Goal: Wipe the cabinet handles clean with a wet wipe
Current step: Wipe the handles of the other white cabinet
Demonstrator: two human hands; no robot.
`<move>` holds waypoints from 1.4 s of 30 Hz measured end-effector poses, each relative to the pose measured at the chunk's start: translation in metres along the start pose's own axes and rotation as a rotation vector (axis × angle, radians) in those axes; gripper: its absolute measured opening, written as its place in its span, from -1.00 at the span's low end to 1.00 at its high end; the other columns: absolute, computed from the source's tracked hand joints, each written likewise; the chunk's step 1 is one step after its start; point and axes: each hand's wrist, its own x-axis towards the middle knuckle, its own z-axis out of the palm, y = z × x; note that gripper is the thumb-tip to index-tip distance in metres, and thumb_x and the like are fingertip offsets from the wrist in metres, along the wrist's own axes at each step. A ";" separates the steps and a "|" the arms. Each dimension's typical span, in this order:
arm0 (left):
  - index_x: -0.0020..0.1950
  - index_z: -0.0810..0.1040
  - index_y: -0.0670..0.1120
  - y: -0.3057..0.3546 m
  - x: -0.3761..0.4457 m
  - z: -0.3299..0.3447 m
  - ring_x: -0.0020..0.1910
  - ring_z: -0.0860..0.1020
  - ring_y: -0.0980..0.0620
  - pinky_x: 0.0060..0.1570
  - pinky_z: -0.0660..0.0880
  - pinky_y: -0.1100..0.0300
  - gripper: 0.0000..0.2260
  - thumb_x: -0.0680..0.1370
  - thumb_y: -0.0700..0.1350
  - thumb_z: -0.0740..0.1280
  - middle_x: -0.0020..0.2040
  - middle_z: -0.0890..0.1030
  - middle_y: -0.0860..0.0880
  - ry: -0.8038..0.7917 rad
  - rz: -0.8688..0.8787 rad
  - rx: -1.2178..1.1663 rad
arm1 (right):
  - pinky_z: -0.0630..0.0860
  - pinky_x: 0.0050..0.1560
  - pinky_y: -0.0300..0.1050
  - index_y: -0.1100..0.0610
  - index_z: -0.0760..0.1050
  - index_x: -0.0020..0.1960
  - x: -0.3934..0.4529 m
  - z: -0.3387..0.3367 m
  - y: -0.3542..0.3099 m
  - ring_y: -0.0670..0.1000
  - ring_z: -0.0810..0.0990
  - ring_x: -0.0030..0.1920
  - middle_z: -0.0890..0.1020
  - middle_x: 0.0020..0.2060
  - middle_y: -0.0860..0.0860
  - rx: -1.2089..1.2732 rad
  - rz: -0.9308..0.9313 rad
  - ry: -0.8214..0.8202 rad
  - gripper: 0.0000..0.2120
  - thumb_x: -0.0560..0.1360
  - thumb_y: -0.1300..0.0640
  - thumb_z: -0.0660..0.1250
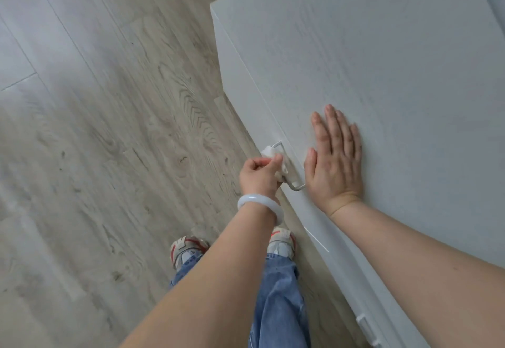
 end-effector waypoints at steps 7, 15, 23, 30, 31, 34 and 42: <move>-0.27 0.41 -0.09 -0.035 -0.017 -0.004 -0.28 0.54 0.04 -0.25 0.56 0.18 -0.74 0.48 -0.32 0.44 -0.25 0.55 -0.05 -0.118 -0.130 -0.164 | 0.07 0.50 0.16 0.16 0.21 0.52 -0.001 0.000 -0.001 0.11 0.15 0.53 0.20 0.52 0.14 0.000 0.002 0.013 -0.42 0.51 0.12 0.10; -0.22 0.44 -0.08 -0.024 -0.008 0.002 -0.37 0.54 0.10 -0.35 0.53 0.27 -0.77 0.51 -0.33 0.41 -0.29 0.56 -0.02 -0.143 -0.065 -0.345 | 0.06 0.51 0.14 0.15 0.20 0.53 -0.001 0.000 0.000 0.10 0.14 0.53 0.20 0.52 0.13 -0.001 -0.004 0.022 -0.43 0.52 0.11 0.08; -0.22 0.44 -0.09 -0.071 -0.028 0.006 -0.24 0.55 0.03 -0.09 0.56 0.20 -0.77 0.47 -0.30 0.47 -0.16 0.56 -0.05 -0.046 -0.173 -0.334 | 0.07 0.51 0.13 0.14 0.22 0.52 -0.001 0.002 0.000 0.09 0.16 0.53 0.21 0.52 0.12 0.002 -0.001 0.045 -0.43 0.51 0.12 0.11; 0.14 0.44 -0.08 -0.068 -0.019 0.013 -0.05 0.57 -0.05 0.15 0.54 0.01 -0.60 0.40 -0.26 0.52 0.03 0.59 -0.10 0.003 -0.086 -0.154 | 0.04 0.52 0.09 0.13 0.21 0.52 -0.001 0.000 -0.001 0.08 0.15 0.53 0.21 0.52 0.11 -0.003 0.008 0.041 -0.42 0.51 0.12 0.11; 0.14 0.45 -0.08 -0.066 -0.018 0.011 -0.05 0.58 -0.05 0.14 0.55 0.01 -0.59 0.38 -0.26 0.52 0.02 0.59 -0.11 -0.013 -0.070 -0.124 | 0.04 0.52 0.08 0.12 0.21 0.53 -0.001 0.000 -0.001 0.08 0.15 0.53 0.21 0.52 0.11 -0.005 0.007 0.041 -0.43 0.51 0.12 0.11; 0.08 0.47 -0.09 -0.055 -0.008 0.002 -0.11 0.59 -0.06 0.02 0.57 0.03 -0.58 0.28 -0.22 0.51 -0.02 0.60 -0.13 -0.118 -0.008 0.003 | 0.03 0.52 0.08 0.13 0.22 0.52 -0.001 0.000 0.000 0.08 0.16 0.52 0.22 0.52 0.11 -0.006 0.005 0.047 -0.42 0.50 0.12 0.11; -0.19 0.47 -0.23 0.010 0.034 -0.015 -0.23 0.59 -0.16 -0.11 0.56 -0.04 -0.62 0.14 -0.07 0.48 -0.24 0.59 -0.22 -0.324 0.169 0.667 | 0.05 0.52 0.10 0.14 0.22 0.52 -0.001 0.000 0.000 0.08 0.15 0.53 0.21 0.52 0.12 0.004 -0.005 0.048 -0.43 0.52 0.12 0.12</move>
